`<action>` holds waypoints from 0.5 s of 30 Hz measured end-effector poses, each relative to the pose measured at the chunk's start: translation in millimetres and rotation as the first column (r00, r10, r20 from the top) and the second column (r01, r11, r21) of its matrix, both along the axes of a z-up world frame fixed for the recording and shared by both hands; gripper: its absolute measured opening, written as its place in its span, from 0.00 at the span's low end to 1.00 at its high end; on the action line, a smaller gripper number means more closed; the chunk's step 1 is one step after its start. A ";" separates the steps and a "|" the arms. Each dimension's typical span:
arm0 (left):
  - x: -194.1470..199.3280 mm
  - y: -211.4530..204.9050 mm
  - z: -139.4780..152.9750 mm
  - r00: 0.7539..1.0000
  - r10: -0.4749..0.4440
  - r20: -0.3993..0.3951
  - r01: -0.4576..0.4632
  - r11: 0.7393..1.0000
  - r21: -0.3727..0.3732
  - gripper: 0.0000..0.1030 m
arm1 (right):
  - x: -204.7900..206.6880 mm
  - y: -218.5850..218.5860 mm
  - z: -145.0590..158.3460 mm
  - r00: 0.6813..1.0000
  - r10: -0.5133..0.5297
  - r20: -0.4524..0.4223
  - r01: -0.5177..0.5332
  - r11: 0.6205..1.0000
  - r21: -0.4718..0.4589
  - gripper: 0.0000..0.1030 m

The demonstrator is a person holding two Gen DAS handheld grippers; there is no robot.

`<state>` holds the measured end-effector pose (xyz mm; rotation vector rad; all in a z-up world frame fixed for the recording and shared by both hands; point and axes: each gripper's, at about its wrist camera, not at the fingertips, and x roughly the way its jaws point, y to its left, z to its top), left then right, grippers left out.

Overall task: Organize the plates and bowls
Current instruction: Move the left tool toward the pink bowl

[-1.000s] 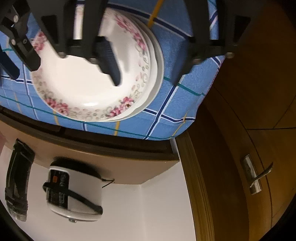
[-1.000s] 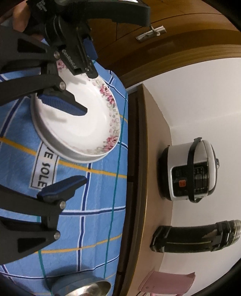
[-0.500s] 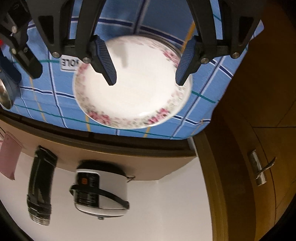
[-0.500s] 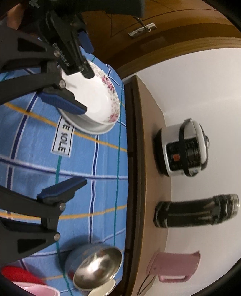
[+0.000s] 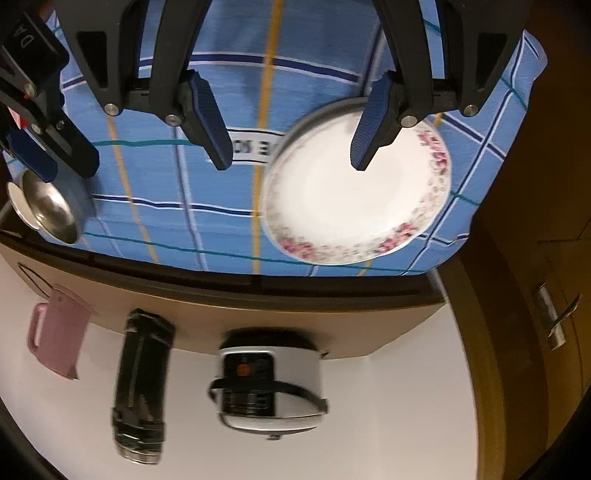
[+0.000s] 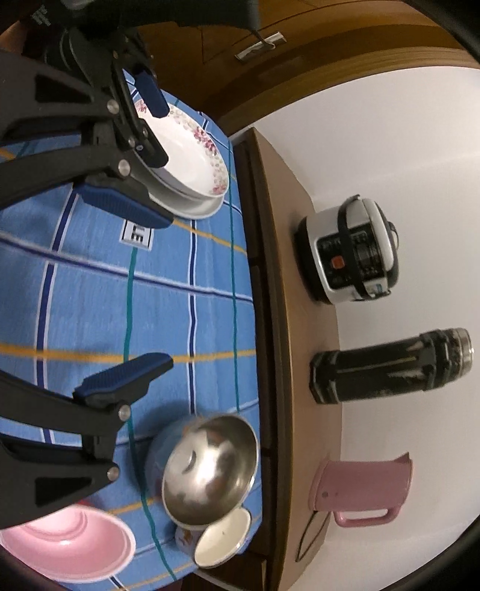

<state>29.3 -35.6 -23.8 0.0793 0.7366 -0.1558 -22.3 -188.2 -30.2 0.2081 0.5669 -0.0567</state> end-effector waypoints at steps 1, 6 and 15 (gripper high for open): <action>-2.4 -5.0 1.5 1.000 -0.013 0.004 0.013 1.000 0.000 0.67 | -3.1 -4.2 1.2 1.000 -0.004 0.002 0.004 1.000 -0.006 0.69; -14.3 -31.2 4.4 0.997 -0.078 0.012 0.078 0.997 0.005 0.67 | -17.1 -32.7 4.8 0.998 -0.055 0.007 0.055 0.998 0.009 0.69; -34.6 -73.4 1.6 0.984 -0.177 -0.002 0.177 0.984 0.008 0.67 | -43.6 -64.7 10.3 0.993 -0.114 0.025 0.114 0.993 0.006 0.69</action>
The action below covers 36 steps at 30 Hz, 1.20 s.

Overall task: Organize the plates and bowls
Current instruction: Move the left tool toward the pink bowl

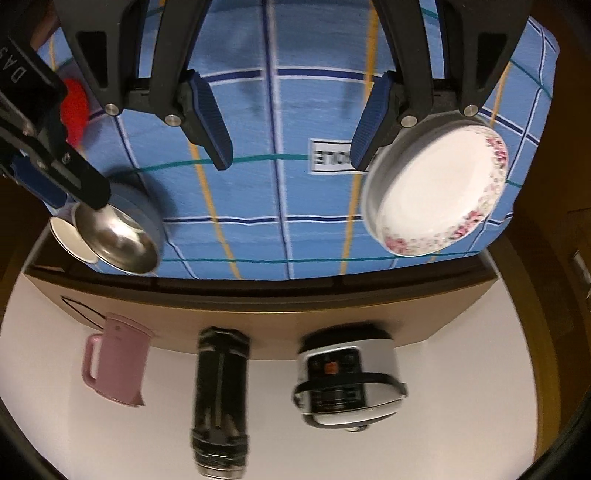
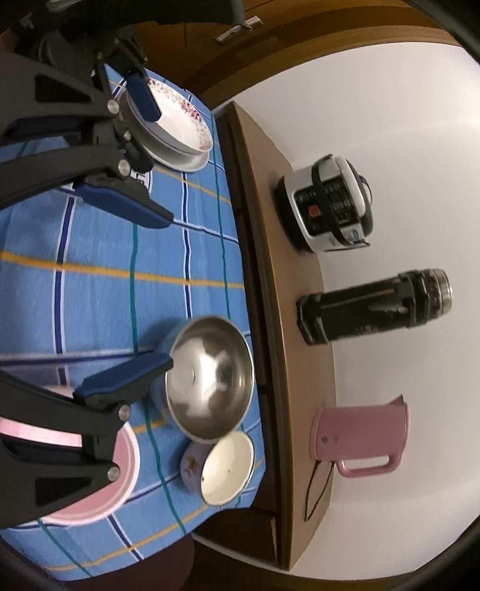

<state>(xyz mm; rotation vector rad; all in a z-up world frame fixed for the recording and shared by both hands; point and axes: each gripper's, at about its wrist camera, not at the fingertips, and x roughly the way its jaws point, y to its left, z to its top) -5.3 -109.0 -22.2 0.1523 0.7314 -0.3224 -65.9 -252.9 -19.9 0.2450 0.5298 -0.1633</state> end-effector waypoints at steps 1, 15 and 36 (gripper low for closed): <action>-2.0 -4.2 -0.4 1.000 -0.010 -0.002 0.010 1.000 -0.001 0.67 | -2.8 -3.0 0.5 1.000 -0.005 0.003 0.005 1.000 0.001 0.69; -38.5 -77.7 -5.9 0.983 -0.178 -0.034 0.178 0.984 -0.015 0.67 | -63.5 -78.8 1.2 0.991 -0.130 -0.023 0.130 0.991 -0.018 0.69; -70.1 -139.4 -15.1 0.963 -0.265 -0.055 0.267 0.963 0.041 0.66 | -98.0 -141.4 -38.7 0.983 -0.123 -0.134 0.137 0.985 0.106 0.53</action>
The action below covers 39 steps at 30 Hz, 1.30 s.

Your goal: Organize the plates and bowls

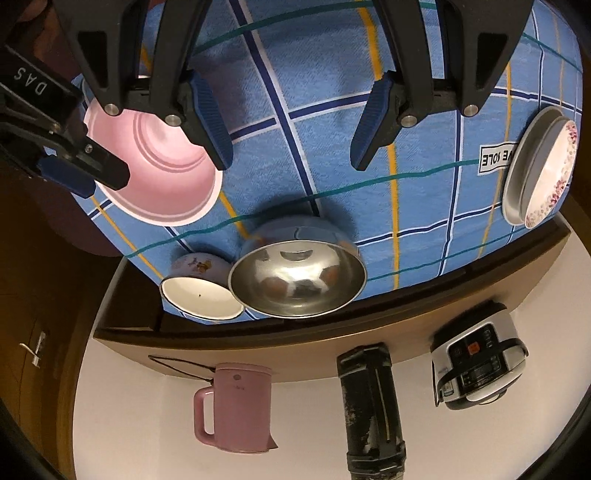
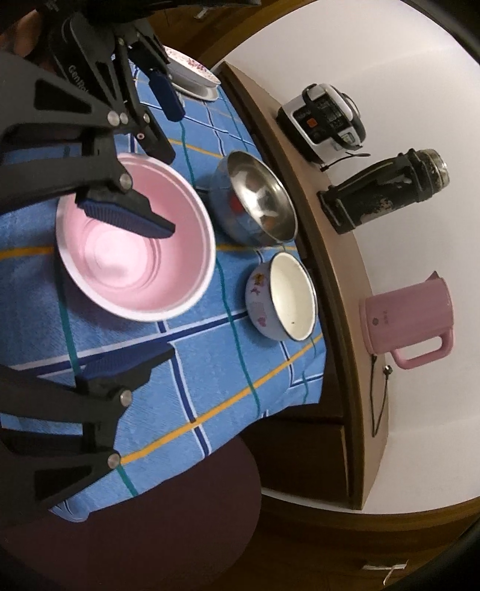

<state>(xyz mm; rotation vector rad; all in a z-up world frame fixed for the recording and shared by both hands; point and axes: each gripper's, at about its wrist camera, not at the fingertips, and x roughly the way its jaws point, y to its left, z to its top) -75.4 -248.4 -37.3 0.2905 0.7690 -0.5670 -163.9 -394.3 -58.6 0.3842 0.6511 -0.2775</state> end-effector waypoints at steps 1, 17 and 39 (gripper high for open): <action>0.6 -0.8 -0.7 1.000 0.003 -0.003 -0.003 1.000 0.002 0.66 | -0.4 0.2 -1.1 1.000 0.001 0.000 -0.001 1.000 0.000 0.50; -4.8 -9.7 8.2 0.998 -0.052 -0.025 0.051 0.998 -0.043 0.66 | 1.7 -7.5 -15.9 0.999 0.014 -0.037 -0.012 0.998 0.059 0.13; 17.2 -6.4 0.8 0.995 -0.069 -0.075 0.063 0.995 -0.073 0.11 | 21.3 2.9 3.6 0.998 0.070 -0.004 -0.070 0.996 0.053 0.09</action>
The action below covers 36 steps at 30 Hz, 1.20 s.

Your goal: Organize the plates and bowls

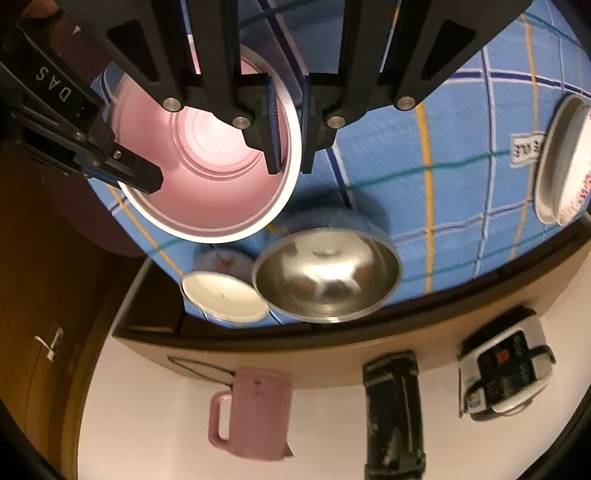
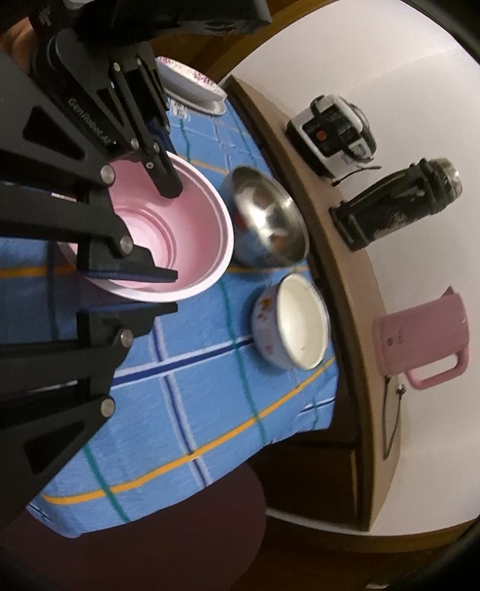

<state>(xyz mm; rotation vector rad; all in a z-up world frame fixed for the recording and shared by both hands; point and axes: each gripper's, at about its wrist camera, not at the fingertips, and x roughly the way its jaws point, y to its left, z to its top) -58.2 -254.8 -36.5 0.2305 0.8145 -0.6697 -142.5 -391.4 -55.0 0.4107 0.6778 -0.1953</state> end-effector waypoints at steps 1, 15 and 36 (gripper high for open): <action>3.1 1.8 3.3 1.000 0.006 0.007 -0.006 1.000 -0.005 0.11 | 4.2 1.0 5.3 1.000 0.007 0.011 -0.007 1.000 -0.007 0.09; 77.6 1.7 47.3 0.987 0.115 0.114 -0.109 0.992 -0.059 0.11 | 82.3 3.5 57.5 0.992 0.041 0.119 -0.035 0.998 -0.054 0.09; 122.8 -20.4 8.9 0.987 0.147 0.059 -0.147 0.989 0.007 0.12 | 139.7 -11.3 20.8 1.000 0.013 0.024 -0.012 0.998 -0.065 0.09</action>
